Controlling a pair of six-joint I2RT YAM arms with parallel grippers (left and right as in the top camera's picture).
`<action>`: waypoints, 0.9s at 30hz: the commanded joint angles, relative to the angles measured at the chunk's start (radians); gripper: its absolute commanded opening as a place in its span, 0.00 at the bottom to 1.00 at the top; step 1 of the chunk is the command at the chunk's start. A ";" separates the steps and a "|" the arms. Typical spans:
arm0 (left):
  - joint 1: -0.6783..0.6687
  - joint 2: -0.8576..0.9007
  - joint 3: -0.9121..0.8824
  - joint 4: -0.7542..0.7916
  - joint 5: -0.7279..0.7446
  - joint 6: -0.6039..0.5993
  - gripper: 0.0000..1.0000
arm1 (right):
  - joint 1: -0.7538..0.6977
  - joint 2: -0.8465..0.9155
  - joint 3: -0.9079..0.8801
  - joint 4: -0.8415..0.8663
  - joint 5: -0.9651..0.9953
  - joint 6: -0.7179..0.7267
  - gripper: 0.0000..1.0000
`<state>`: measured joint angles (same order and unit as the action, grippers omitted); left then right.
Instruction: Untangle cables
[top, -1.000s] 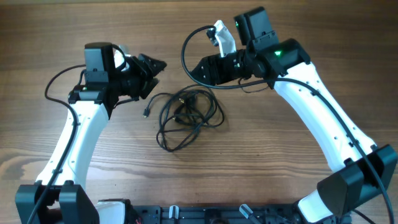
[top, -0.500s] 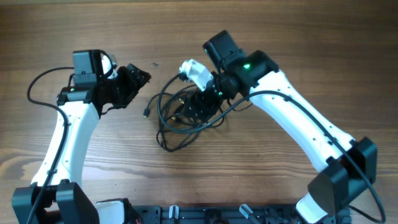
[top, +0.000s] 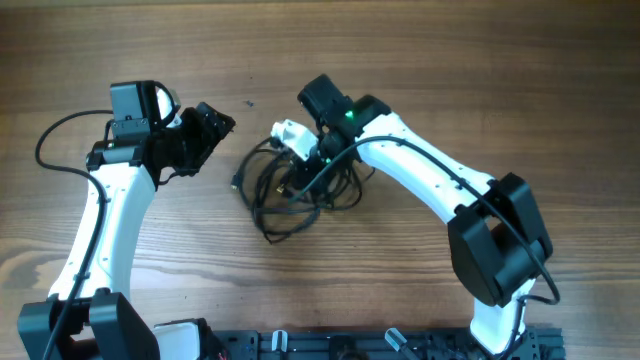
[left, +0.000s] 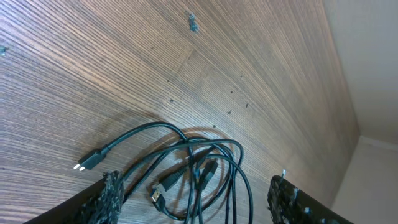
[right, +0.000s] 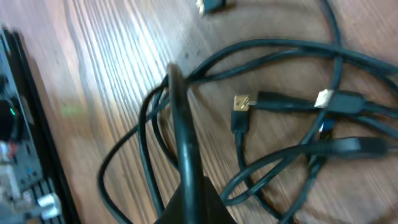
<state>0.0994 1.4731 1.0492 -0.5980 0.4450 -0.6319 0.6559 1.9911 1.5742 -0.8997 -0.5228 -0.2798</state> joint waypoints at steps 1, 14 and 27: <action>0.004 -0.016 0.003 -0.002 -0.018 0.023 0.76 | -0.027 -0.161 0.166 -0.015 -0.003 0.137 0.04; 0.004 -0.016 0.003 -0.002 -0.020 0.022 0.76 | -0.040 -0.454 0.425 0.129 0.373 0.422 0.04; 0.003 -0.016 0.003 0.031 0.221 0.237 0.79 | -0.050 -0.305 0.425 -0.032 0.388 0.519 0.04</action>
<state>0.0994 1.4731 1.0492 -0.5919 0.5045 -0.5529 0.6163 1.5990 1.9934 -0.8932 -0.1104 0.2176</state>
